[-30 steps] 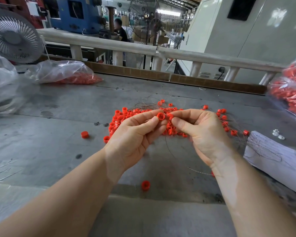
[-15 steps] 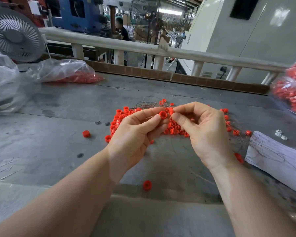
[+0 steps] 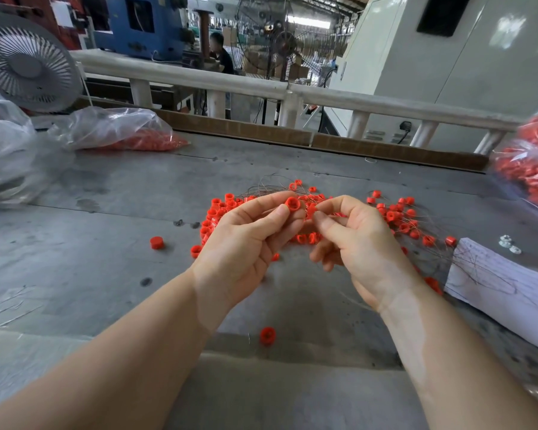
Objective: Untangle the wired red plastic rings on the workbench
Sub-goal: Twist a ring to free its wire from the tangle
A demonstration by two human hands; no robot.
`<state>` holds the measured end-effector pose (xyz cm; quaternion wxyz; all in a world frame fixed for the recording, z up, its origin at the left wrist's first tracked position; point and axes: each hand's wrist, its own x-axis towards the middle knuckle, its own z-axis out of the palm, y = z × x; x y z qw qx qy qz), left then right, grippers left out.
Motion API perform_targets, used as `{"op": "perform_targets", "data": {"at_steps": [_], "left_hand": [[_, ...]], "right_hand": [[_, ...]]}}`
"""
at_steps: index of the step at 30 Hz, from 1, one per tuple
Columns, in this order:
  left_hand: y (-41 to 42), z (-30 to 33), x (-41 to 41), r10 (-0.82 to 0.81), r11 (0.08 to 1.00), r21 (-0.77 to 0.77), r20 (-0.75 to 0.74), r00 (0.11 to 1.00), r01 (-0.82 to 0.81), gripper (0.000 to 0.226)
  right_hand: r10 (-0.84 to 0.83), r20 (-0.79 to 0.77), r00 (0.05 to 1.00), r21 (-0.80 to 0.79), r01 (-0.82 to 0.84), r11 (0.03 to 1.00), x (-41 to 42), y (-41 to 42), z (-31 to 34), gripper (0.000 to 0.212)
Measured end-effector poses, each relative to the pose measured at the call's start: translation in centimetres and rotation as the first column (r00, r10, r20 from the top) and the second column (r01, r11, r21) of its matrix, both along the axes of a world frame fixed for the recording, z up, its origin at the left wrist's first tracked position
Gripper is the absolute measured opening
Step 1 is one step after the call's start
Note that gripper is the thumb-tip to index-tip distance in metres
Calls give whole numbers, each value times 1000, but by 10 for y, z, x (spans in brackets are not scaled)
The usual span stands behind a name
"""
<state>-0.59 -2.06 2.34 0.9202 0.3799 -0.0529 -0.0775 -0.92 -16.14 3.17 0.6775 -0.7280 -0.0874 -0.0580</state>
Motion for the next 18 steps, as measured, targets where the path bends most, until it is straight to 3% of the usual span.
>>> {"op": "perform_targets", "data": {"at_steps": [4, 18], "left_hand": [[-1, 1, 0, -19, 1000, -12, -3, 1000, 19, 17], [-3, 3, -6, -153, 988, -15, 17, 988, 153, 22]], "right_hand": [[45, -75, 996, 16, -44, 999, 0, 0, -1, 14], [27, -22, 999, -93, -29, 995, -1, 5, -4, 10]]}}
